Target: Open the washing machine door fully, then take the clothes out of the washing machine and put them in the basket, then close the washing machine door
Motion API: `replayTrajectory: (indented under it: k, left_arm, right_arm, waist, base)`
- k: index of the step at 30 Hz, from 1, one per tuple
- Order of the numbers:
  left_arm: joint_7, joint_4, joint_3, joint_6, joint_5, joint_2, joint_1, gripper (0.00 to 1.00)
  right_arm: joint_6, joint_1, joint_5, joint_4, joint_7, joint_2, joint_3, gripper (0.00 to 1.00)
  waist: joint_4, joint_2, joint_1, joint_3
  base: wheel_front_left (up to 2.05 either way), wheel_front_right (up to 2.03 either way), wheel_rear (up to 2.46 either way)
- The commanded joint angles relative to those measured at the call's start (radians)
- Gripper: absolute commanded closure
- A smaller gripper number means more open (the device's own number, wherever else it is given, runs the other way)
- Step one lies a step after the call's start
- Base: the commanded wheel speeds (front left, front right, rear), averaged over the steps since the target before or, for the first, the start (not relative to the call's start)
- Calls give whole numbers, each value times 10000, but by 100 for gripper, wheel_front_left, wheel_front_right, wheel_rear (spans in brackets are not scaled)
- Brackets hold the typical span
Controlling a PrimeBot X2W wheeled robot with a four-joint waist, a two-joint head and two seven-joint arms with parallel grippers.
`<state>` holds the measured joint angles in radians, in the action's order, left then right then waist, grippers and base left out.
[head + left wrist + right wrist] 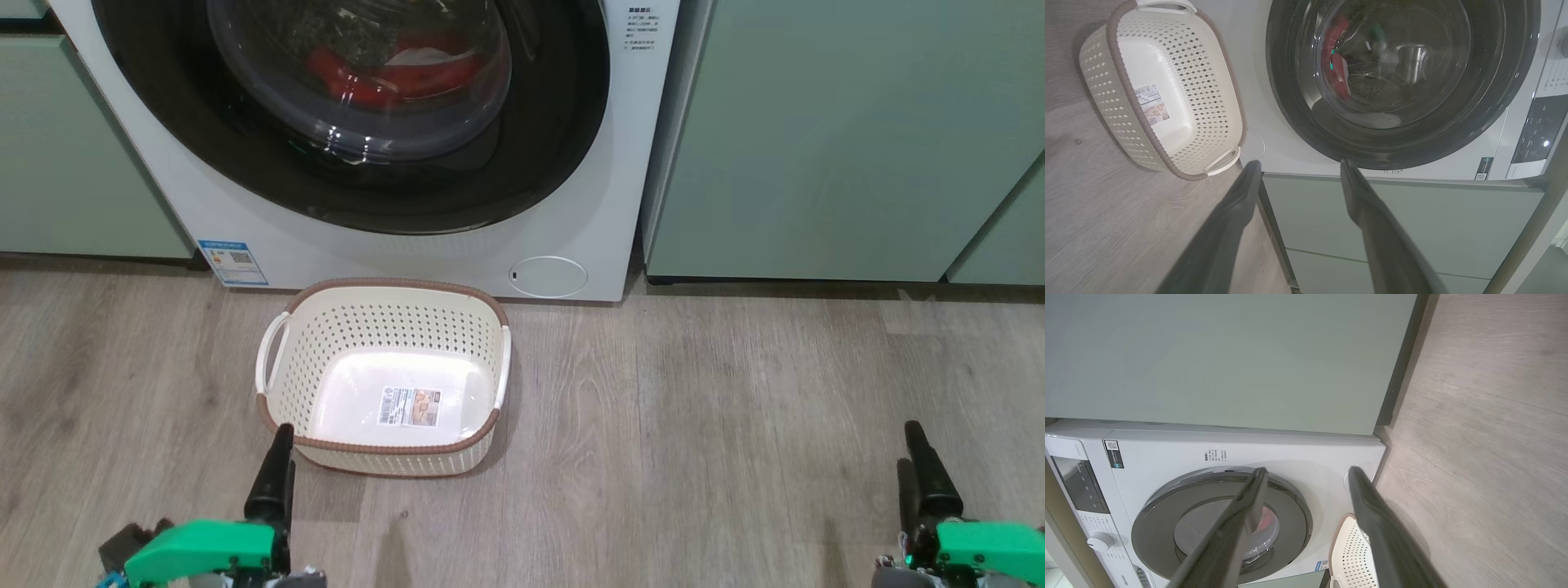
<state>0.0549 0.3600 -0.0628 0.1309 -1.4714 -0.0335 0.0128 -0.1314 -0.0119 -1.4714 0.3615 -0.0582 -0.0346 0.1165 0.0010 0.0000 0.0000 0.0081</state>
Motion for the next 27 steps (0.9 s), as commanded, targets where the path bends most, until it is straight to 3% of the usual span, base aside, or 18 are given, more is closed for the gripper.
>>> replayTrajectory:
  k: [1, 9, 27]
  left_arm:
    - [-76, -394, -47, 3, 218, -64, -555, 0]
    - [-312, -631, 44, -31, 1618, -72, -665, 0]
    - [-843, -1089, 675, -754, 4455, -90, -980, 0]
  right_arm:
    - [1, -404, 210, -411, 107, -65, -3, 0]
    - [2, -462, 1419, -739, 343, -72, 25, 0]
    - [3, -569, 4789, -1568, 874, -88, -119, 0]
  waist:
    - [3, 0, 0, -1]
    - [32, 0, 0, 16]
    - [130, 0, 0, 68]
  base:
    - [0, 0, 0]
    - [0, 0, 0]
    - [0, 0, 0]
